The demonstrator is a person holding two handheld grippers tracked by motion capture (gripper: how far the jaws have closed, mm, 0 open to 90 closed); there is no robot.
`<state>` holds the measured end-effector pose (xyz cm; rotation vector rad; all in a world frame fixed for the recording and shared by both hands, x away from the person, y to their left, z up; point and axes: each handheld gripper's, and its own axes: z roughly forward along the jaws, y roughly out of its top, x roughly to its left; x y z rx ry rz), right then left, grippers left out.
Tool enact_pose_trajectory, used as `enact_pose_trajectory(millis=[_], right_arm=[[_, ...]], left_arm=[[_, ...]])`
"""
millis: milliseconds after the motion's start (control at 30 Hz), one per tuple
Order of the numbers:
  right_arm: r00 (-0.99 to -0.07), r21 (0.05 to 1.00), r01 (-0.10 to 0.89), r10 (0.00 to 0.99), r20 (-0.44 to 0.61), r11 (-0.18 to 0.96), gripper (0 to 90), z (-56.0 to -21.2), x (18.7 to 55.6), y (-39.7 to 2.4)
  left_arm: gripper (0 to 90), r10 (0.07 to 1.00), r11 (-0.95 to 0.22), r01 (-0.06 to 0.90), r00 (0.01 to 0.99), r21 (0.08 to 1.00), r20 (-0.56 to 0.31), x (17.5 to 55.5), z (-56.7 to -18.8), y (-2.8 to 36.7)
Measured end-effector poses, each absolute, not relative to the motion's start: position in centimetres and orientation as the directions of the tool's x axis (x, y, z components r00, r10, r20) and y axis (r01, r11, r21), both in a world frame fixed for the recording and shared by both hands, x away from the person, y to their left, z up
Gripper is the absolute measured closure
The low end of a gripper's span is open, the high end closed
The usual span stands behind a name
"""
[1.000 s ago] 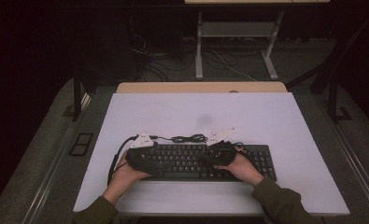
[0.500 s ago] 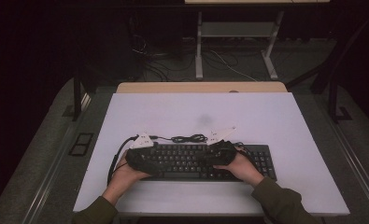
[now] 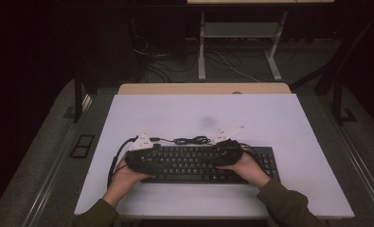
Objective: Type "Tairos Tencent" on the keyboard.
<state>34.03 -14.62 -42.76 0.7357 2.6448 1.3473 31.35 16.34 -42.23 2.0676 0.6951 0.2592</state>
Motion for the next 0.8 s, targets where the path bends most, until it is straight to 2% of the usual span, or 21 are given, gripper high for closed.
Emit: enact_pose_trajectory(millis=[233,433,800], right_arm=[[-0.877,0.784,0.382,0.459,0.141,0.489,41.7,-42.82,34.22,-14.87],[-0.869,0.79,0.391,0.473,0.147,0.473,34.6,-42.8,34.37,-15.1],[-0.858,0.796,0.397,0.493,0.145,0.457,30.2,-42.75,34.64,-15.67]], left_arm=[[31.1,0.555,-0.433,0.373,0.828,0.821,-0.083,31.31,-42.15,16.68],[45.3,0.542,-0.441,0.375,0.836,0.815,-0.092,31.27,-42.13,16.8],[70.1,0.536,-0.463,0.386,0.839,0.798,-0.095,31.32,-42.14,17.17]])
